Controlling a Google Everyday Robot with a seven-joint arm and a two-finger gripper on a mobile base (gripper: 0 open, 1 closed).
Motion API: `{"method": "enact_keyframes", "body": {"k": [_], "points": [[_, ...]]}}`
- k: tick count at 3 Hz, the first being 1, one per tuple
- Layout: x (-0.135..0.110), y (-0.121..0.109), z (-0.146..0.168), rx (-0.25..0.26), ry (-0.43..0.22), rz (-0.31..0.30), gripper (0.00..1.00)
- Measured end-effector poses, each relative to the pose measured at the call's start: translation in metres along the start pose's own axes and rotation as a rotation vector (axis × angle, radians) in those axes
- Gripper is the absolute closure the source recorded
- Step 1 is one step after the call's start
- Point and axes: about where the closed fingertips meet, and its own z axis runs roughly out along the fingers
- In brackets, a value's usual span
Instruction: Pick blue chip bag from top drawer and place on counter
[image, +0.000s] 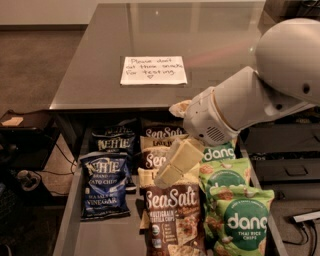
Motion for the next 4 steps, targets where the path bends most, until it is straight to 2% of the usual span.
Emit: {"method": "enact_keyframes", "body": {"k": [1,2,3,4], "points": [[0.001,-0.001,0.028,0.02,0.009,-0.117,0.0],[-0.005,0.002,0.084,0.026,0.011,-0.289,0.0],[-0.018,0.005,0.183,0.039,0.019,-0.391,0.0],[-0.018,0.005,0.183,0.039,0.019,-0.391,0.0]]}}
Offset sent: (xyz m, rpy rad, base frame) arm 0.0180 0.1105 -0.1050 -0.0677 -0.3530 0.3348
